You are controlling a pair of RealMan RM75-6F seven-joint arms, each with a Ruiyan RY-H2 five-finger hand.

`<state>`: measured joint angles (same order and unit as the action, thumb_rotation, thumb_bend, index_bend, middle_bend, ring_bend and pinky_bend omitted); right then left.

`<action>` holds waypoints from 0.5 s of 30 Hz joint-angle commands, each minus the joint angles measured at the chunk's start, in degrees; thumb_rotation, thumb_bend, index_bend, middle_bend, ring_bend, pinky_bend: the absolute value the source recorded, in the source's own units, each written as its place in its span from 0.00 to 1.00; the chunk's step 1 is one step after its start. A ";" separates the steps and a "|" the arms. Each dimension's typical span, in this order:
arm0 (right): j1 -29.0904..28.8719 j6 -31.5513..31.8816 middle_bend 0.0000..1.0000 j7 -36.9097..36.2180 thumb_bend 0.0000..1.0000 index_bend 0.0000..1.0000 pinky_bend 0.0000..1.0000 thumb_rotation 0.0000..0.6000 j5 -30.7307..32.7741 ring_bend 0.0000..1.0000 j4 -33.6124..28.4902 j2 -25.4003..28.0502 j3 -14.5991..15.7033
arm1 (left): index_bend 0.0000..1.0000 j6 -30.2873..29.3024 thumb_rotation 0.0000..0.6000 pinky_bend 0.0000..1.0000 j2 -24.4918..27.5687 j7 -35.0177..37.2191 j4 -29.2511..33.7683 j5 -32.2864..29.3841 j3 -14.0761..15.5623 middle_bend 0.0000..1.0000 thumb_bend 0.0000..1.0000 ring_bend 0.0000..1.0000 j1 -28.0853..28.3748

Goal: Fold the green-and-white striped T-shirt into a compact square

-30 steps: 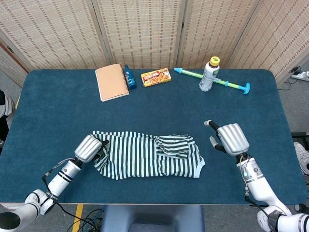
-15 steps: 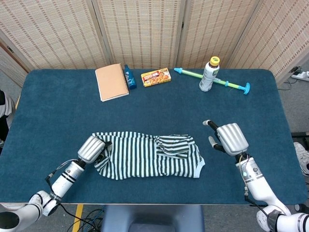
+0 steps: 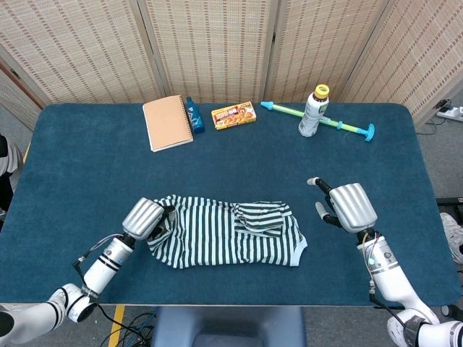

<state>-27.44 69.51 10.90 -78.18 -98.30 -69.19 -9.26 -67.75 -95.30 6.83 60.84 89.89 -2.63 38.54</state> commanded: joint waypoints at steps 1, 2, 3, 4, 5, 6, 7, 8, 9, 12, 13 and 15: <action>0.31 0.45 0.96 -0.32 0.46 0.27 1.00 1.00 -0.29 1.00 -0.18 0.28 0.00 | 0.66 4.05 1.00 0.92 4.64 -5.98 10.39 -4.04 -3.60 0.83 0.65 0.80 2.01; 0.41 0.59 0.96 -0.42 0.46 0.27 1.00 1.00 -0.38 1.00 -0.23 0.38 0.02 | 0.65 4.67 1.00 0.92 5.29 -6.95 12.20 -4.71 -4.11 0.83 0.65 0.80 2.30; 0.52 0.75 0.96 -0.53 0.46 0.27 1.00 1.00 -0.48 1.00 -0.29 0.49 0.03 | 0.65 5.30 1.00 0.92 5.91 -7.91 13.96 -5.38 -4.58 0.83 0.65 0.80 2.57; 0.67 0.96 0.96 -0.71 0.46 0.27 1.00 1.00 -0.62 1.00 -0.36 0.62 0.04 | 0.65 6.01 1.00 0.92 6.62 -9.19 16.11 -6.22 -5.17 0.83 0.65 0.80 2.92; 0.78 1.08 0.96 -0.82 0.46 0.27 1.00 1.00 -0.70 1.00 -0.40 0.72 0.06 | 0.65 6.57 1.00 0.92 7.09 -10.15 17.52 -6.82 -5.55 0.83 0.65 0.80 3.20; 0.89 1.22 0.96 -0.95 0.46 0.27 1.00 1.00 -0.79 1.00 -0.45 0.84 0.08 | 0.65 7.13 1.00 0.92 7.52 -11.15 18.84 -7.44 -5.90 0.83 0.65 0.80 3.47; 1.01 1.39 0.96 -1.08 0.46 0.27 1.00 1.00 -0.89 1.00 -0.50 0.94 0.08 | 0.65 7.57 1.00 0.92 7.86 -12.09 20.08 -8.06 -6.27 0.83 0.65 0.80 3.71; 1.16 1.64 0.96 -1.28 0.46 0.27 1.00 1.00 -1.05 1.00 -0.56 1.07 0.06 | 0.65 8.10 1.00 0.92 8.20 -13.24 21.55 -8.83 -6.75 0.83 0.65 0.80 4.06; 1.27 1.84 0.96 -1.47 0.46 0.27 1.00 1.00 -1.17 1.00 -0.61 1.17 0.04 | 0.65 8.50 1.00 0.92 8.42 -14.07 22.57 -9.42 -7.10 0.83 0.65 0.80 4.33; 1.64 2.55 0.96 -2.12 0.46 0.27 1.00 1.00 -1.53 1.00 -0.68 1.42 -0.12 | 0.65 9.40 1.00 0.92 8.79 -17.16 25.55 -11.40 -8.34 0.83 0.65 0.80 5.25; 1.73 2.73 0.96 -2.31 0.46 0.27 1.00 1.00 -1.62 1.00 -0.66 1.49 -0.16 | 0.65 9.59 1.00 0.92 8.75 -18.12 26.30 -12.01 -8.72 0.83 0.65 0.80 5.54; 1.92 3.05 0.96 -2.67 0.46 0.27 1.00 1.00 -1.78 1.00 -0.64 1.69 -0.27 | 0.64 9.99 1.00 0.92 8.50 -20.30 27.90 -13.58 -9.66 0.83 0.65 0.79 6.28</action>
<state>-25.59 72.48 8.31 -79.90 -98.95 -67.58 -9.48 -58.49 -86.90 -11.64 87.12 77.89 -11.14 43.87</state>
